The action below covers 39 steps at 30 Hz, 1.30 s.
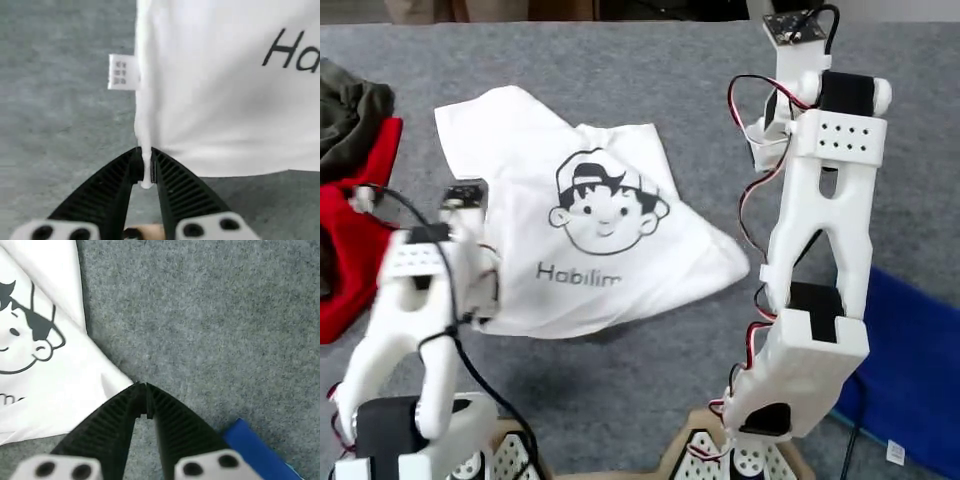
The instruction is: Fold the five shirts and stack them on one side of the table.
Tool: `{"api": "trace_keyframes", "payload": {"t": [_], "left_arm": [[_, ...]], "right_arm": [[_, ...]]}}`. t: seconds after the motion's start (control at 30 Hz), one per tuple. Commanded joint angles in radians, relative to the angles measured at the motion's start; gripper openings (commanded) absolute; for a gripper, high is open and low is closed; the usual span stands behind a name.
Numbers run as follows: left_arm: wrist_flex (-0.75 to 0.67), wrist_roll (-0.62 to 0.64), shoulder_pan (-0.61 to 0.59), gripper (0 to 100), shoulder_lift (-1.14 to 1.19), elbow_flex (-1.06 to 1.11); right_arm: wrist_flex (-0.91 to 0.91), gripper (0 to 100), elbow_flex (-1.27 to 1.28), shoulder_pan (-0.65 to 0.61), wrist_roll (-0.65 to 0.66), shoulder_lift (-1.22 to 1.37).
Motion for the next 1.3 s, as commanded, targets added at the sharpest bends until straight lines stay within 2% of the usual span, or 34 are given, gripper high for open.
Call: {"api": "trace_keyframes", "payload": {"t": [0.0,0.1,0.2,0.37,0.43,0.57,0.7,0.83,1.07,1.2,1.27], "left_arm": [[0.127,-0.213,-0.199,2,-0.022,-0.138],[0.193,-0.382,-0.344,2,-0.022,-0.213],[0.222,-0.526,-0.46,2,-0.022,-0.262],[0.219,-0.635,-0.606,2,-0.022,-0.322],[0.218,-0.644,-0.64,2,-0.022,-0.342],[0.207,-0.637,-0.674,2,-0.022,-0.353],[0.155,-0.597,-0.687,2,-0.021,-0.322],[0.141,-0.585,-0.687,2,-0.021,-0.292],[0.147,-0.585,-0.687,2,-0.021,-0.284],[0.144,-0.546,-0.687,2,-0.021,-0.284],[0.141,-0.542,-0.684,2,-0.021,-0.278]], "right_arm": [[-0.002,0.5,-0.033,-0.044,0.091,-0.002],[-0.012,0.5,-0.036,-0.111,0.255,-0.002],[-0.126,0.5,-0.027,-0.193,0.385,0.005],[-0.37,1.3,-0.035,-0.344,0.419,0.127],[-0.445,6.2,-0.042,-0.387,0.396,0.213],[-0.505,17.2,-0.177,-0.427,0.241,0.4],[-0.459,18.2,-0.389,-0.475,0.196,0.585],[-0.358,18.1,-0.579,-0.518,0.199,0.757],[-0.192,17.5,-0.826,-0.498,0.193,0.967],[-0.135,0.6,-0.877,-0.495,0.193,1.004],[-0.109,1.8,-0.877,-0.487,0.193,1.007]]}}
